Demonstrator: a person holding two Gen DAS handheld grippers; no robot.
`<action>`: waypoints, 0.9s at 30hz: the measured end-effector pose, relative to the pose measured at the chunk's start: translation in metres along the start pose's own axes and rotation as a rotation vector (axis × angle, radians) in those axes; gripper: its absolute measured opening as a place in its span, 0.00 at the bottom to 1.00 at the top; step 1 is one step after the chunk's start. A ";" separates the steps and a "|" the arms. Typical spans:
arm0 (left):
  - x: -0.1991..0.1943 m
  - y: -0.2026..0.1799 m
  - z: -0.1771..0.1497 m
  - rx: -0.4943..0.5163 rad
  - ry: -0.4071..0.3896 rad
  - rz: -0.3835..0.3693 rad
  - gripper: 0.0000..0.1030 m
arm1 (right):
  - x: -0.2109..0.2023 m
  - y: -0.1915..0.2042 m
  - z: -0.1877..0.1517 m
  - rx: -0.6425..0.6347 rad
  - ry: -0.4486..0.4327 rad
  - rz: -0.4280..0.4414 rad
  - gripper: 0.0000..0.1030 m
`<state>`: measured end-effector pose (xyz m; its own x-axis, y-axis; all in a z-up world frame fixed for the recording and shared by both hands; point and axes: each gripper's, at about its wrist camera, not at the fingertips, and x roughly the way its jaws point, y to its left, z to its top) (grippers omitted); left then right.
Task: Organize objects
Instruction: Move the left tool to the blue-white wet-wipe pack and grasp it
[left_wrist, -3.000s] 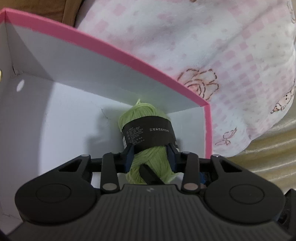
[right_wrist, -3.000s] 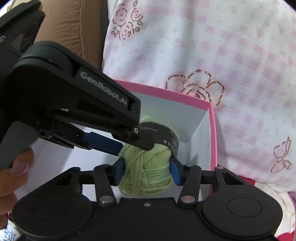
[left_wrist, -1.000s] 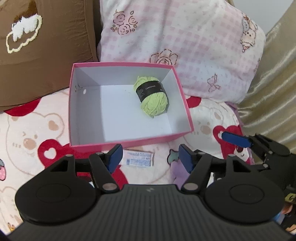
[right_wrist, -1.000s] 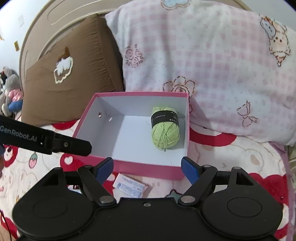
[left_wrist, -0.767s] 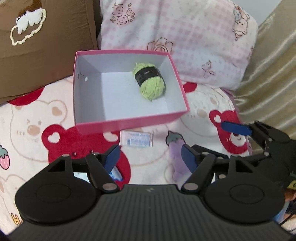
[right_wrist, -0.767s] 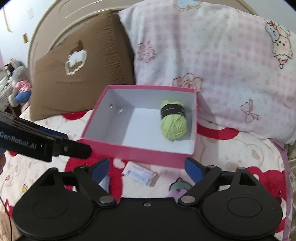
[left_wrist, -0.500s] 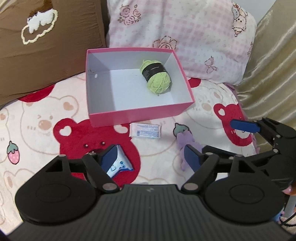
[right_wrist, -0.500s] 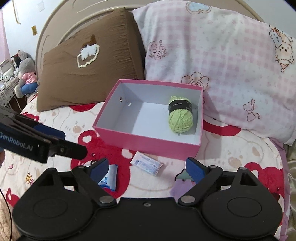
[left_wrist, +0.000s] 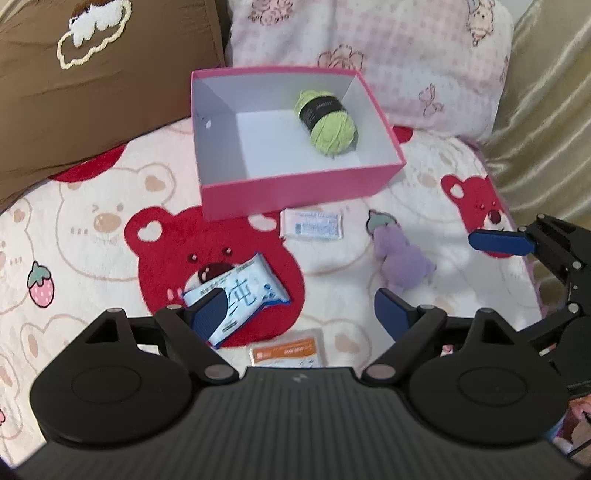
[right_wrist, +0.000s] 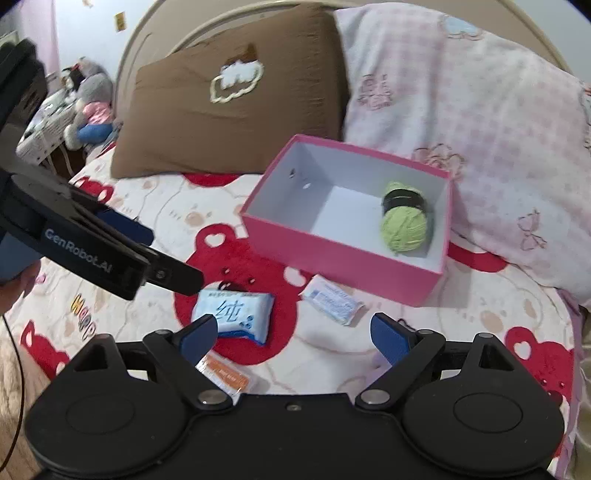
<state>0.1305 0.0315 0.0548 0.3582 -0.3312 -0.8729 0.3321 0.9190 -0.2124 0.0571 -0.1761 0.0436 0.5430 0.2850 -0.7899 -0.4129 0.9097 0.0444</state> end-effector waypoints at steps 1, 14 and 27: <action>0.001 0.001 -0.002 -0.001 0.003 0.009 0.84 | 0.002 0.003 -0.002 -0.005 0.007 0.006 0.90; 0.020 0.017 -0.030 -0.032 0.087 0.004 0.84 | 0.020 0.028 -0.022 -0.076 0.075 0.075 0.90; 0.031 0.024 -0.041 -0.029 0.045 0.000 0.81 | 0.046 0.031 -0.030 -0.091 0.062 0.209 0.90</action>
<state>0.1139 0.0519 0.0048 0.3185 -0.3222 -0.8915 0.3063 0.9250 -0.2249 0.0474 -0.1444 -0.0097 0.3943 0.4426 -0.8054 -0.5771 0.8013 0.1579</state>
